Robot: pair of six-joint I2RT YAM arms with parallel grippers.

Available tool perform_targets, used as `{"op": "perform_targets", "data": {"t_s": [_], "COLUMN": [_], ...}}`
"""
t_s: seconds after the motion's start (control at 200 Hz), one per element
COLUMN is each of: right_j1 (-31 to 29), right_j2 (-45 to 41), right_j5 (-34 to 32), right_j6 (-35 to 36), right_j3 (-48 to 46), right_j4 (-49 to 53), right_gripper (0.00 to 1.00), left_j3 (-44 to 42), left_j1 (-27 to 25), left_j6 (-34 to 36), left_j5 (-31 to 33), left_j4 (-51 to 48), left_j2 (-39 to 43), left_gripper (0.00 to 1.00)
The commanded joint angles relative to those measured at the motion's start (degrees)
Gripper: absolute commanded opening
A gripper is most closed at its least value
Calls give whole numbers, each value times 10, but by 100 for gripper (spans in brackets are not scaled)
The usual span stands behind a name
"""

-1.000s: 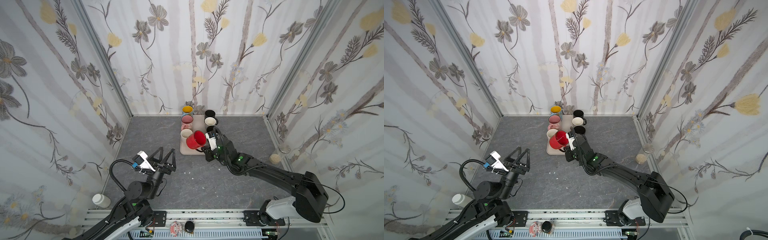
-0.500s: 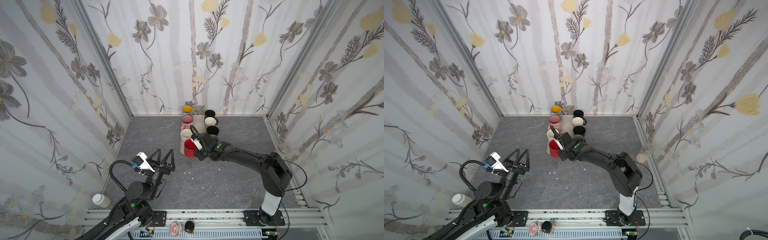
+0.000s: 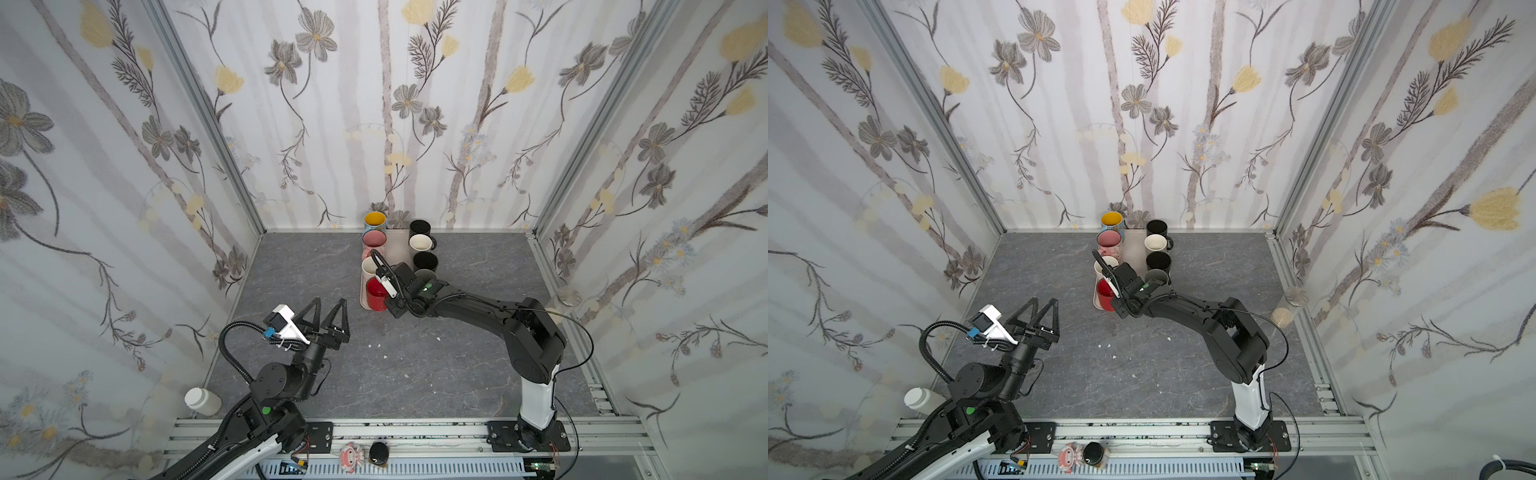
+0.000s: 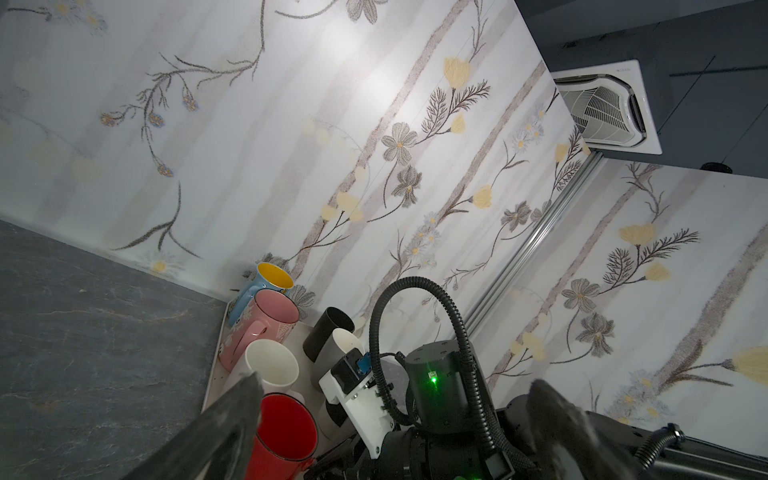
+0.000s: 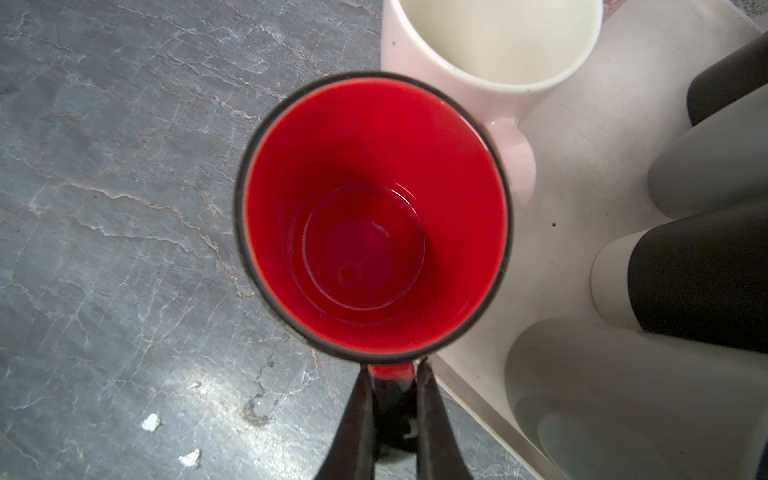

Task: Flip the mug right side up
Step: 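Carry the red mug to the tray with the right gripper while the left withdraws, then lower the red mug onto the tray and open the right gripper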

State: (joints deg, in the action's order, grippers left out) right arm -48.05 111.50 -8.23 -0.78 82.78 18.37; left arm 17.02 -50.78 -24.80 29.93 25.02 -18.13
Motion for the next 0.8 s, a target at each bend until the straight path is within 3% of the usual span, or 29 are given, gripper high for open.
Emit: {"op": "perform_targets", "data": {"t_s": [0.0,0.489,0.544,0.664,0.794], "right_j1": [-4,-20,-25,-30,-29], "right_j2": [10,42,37,18,-40], "right_j5": [-29,-34,-35,-27,-13], "right_j6": [7,16,17,13,-2], "right_j3": [11,44,43,32,-15], "right_j4": [-25,3,3,-10,-58], "right_gripper": [0,0,12,50,67], "left_j3": [0,0,1,1,4], "left_j1": [0,0,1,1,0], "left_j6": [-1,-3,-3,-2,-2], "left_j5": [5,5,5,6,8], "left_j4": [4,-3,-3,-4,-7], "left_j2": [0,1,1,-1,-1], "left_gripper": [100,100,100,100,100]}}
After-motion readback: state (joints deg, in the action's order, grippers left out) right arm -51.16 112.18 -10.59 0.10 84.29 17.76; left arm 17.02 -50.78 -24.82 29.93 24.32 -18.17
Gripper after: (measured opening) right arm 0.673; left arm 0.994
